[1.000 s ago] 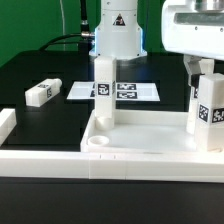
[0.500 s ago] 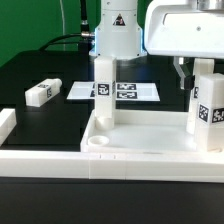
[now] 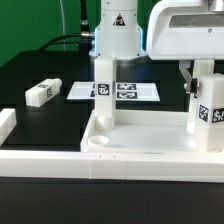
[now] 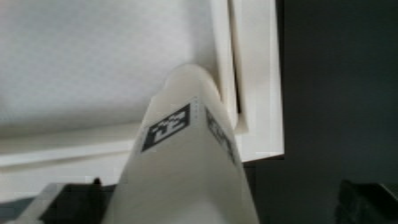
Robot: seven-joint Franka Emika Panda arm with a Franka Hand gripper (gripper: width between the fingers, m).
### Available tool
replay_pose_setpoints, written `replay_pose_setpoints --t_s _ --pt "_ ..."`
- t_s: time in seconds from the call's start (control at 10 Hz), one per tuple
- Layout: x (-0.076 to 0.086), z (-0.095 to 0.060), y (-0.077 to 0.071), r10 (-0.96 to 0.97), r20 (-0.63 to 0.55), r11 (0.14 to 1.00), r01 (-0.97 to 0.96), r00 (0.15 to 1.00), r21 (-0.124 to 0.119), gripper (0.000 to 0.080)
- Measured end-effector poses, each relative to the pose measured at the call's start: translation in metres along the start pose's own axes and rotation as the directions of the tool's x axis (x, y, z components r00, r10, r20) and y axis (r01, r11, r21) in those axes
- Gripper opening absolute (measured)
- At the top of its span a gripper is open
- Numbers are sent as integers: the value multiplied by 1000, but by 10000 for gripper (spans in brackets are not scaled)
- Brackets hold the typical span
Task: Assemble desk
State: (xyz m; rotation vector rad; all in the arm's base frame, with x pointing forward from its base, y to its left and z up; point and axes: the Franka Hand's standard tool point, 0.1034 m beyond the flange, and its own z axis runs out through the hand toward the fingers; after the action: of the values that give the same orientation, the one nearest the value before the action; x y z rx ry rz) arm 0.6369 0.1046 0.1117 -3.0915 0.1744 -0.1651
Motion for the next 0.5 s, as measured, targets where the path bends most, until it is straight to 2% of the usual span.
replay_pose_setpoints --t_s 0.5 --pt "1 0 4 -322 5 946 322 947 -32 635"
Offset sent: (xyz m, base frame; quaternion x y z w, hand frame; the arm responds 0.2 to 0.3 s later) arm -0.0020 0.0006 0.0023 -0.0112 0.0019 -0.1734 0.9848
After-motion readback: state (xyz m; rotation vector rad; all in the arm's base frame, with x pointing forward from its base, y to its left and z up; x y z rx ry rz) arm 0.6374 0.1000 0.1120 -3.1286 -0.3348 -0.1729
